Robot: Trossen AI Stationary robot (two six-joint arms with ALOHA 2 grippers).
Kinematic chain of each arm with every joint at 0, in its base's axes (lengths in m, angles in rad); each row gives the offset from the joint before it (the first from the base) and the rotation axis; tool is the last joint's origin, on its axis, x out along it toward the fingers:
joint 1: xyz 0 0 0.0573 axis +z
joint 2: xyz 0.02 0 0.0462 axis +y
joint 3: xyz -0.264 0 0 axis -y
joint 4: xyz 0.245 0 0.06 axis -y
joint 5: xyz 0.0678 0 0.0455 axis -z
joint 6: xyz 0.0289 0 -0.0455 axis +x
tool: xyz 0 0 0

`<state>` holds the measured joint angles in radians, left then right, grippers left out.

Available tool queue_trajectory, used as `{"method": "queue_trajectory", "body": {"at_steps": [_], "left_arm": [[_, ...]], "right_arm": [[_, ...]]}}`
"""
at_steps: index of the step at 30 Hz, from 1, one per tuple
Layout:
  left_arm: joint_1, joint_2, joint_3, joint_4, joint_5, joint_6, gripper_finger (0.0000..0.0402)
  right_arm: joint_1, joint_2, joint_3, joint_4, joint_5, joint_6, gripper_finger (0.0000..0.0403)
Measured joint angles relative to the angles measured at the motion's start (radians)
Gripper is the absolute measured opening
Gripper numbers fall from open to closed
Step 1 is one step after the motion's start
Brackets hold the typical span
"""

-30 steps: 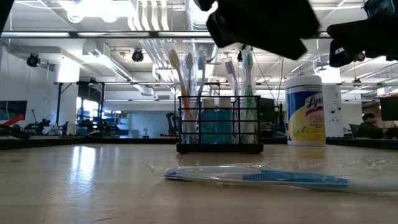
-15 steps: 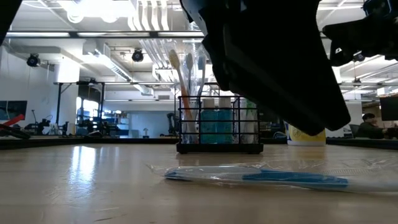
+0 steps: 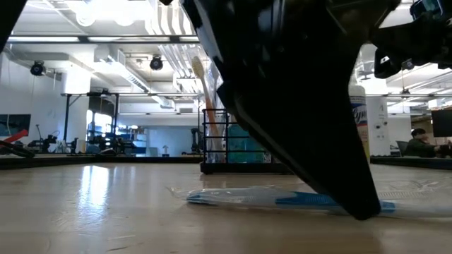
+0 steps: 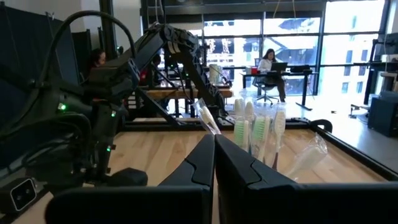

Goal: Pick & Place toothbrushing station
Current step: Put the blue toothbrush into the wire organizer

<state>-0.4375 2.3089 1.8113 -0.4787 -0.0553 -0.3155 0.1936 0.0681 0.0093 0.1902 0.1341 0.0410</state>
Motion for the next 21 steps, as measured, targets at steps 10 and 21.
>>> {"method": "queue_trajectory", "body": {"at_steps": [10,21], "left_arm": [[-0.009,0.045,0.003,0.007,-0.049,0.024,0.0149],[-0.005,0.04,0.048,-0.004,-0.017,0.098,0.0022]], "right_arm": [[0.0,0.007,0.0,-0.018,-0.001,0.028,0.0011],[0.0,0.014,0.0,-0.023,-0.003,0.031,0.0011]]}}
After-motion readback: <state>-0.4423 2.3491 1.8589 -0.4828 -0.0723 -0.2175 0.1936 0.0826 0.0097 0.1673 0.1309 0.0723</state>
